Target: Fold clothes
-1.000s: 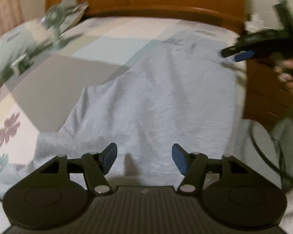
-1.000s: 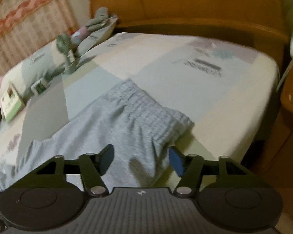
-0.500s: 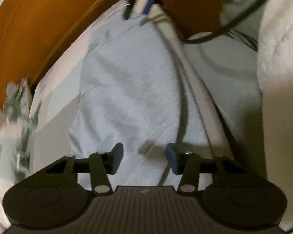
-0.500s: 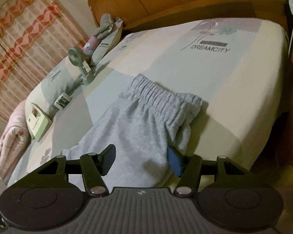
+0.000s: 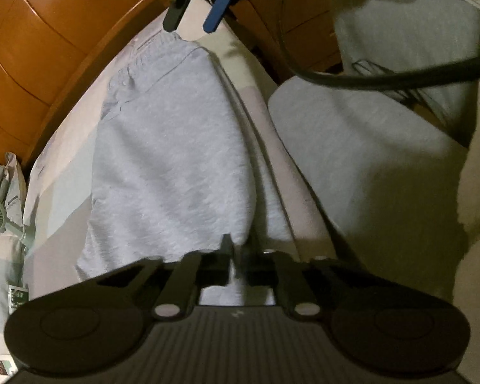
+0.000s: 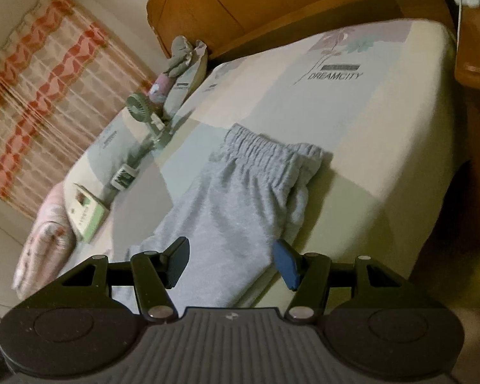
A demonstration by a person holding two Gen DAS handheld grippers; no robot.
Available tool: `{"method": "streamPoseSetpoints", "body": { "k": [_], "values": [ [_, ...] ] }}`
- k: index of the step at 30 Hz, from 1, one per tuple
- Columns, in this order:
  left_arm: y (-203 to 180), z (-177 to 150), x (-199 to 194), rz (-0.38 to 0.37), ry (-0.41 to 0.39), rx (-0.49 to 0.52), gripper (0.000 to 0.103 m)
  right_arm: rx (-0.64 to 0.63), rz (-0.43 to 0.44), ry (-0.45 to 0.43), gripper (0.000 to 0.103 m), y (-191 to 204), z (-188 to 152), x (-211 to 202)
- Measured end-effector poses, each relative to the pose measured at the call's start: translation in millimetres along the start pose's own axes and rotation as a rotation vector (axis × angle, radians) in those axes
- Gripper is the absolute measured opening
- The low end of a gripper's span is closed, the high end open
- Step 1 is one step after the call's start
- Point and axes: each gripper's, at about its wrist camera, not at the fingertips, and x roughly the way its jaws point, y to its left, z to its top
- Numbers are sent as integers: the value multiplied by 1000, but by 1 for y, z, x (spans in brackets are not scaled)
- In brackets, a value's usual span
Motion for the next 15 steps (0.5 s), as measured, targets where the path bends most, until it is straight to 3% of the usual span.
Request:
{"method": "streamPoseSetpoints", "body": {
  "k": [6, 15],
  "values": [
    [21, -2, -25, 71, -70, -140, 2, 79, 65, 91, 66, -5, -2, 21],
    [40, -7, -38, 121, -103, -218, 3, 207, 186, 251, 68, -4, -26, 53]
  ]
}}
